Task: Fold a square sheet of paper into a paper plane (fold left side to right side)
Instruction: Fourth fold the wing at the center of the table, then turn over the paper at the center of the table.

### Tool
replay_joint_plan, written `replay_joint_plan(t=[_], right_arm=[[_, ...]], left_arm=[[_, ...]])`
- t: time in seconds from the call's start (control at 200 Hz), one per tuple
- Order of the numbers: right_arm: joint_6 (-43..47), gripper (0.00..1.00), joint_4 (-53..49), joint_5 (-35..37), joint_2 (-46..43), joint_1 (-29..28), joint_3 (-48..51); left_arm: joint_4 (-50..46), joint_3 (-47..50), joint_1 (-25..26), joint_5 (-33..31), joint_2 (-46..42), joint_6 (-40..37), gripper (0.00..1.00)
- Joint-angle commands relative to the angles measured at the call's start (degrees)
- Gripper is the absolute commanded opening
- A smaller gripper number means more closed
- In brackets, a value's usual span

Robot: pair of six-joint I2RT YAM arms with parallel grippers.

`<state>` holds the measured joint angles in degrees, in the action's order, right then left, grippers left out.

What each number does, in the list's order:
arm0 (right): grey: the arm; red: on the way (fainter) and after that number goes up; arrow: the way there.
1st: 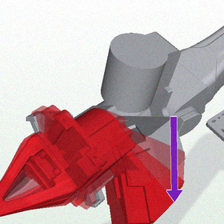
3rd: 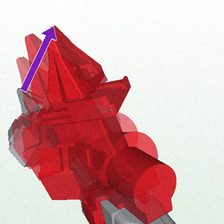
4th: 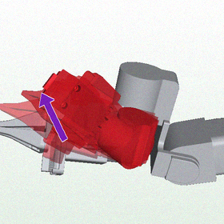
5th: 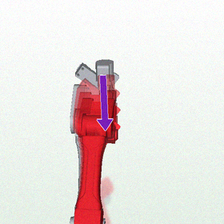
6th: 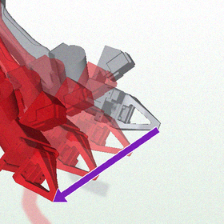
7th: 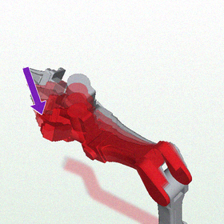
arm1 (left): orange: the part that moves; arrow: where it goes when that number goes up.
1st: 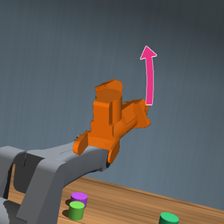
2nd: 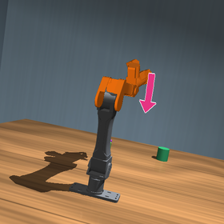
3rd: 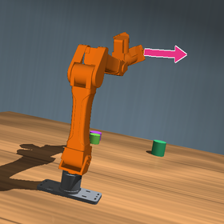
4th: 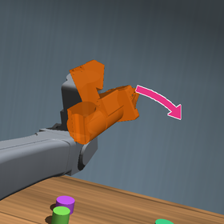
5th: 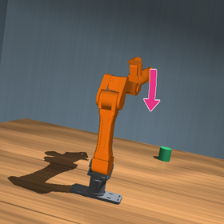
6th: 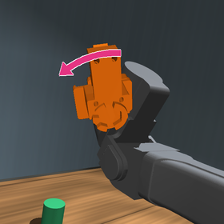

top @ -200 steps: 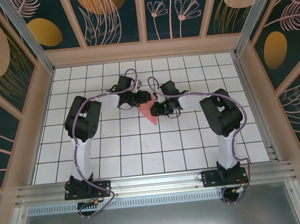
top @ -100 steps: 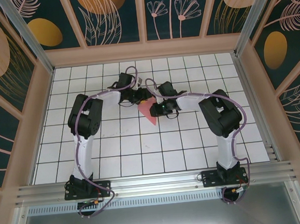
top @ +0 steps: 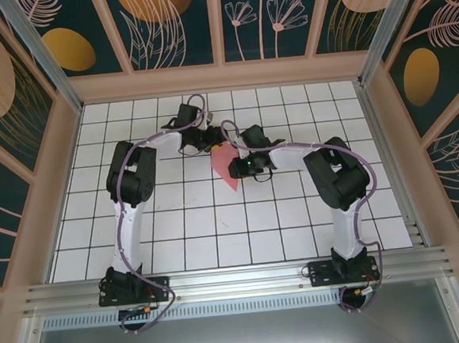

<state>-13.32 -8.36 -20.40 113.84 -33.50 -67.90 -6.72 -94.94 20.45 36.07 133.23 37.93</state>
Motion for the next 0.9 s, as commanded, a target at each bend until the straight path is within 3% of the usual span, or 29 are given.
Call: replay_joint_plan(t=[0.0,0.275,0.626,0.896], right_arm=[[1.19,0.27,-6.28,3.1,4.32,-0.43,2.42],[-1.19,0.28,-1.99,-1.45,1.55,-0.13,1.23],[-4.93,0.41,5.42,-7.2,-9.69,3.08,2.92],[-6.47,0.46,5.61,-8.93,-4.72,4.58,0.85]], left_arm=[[-0.84,-3.67,-2.58,-1.95,1.86,-0.94,0.5],[0.24,-0.05,-3.6,-0.23,-5.78,-2.06,0.51],[8.13,23.84,-3.73,-2.13,-25.93,-1.37,0.54],[15.61,34.78,-3.46,-0.04,-30.93,2.72,0.56]])
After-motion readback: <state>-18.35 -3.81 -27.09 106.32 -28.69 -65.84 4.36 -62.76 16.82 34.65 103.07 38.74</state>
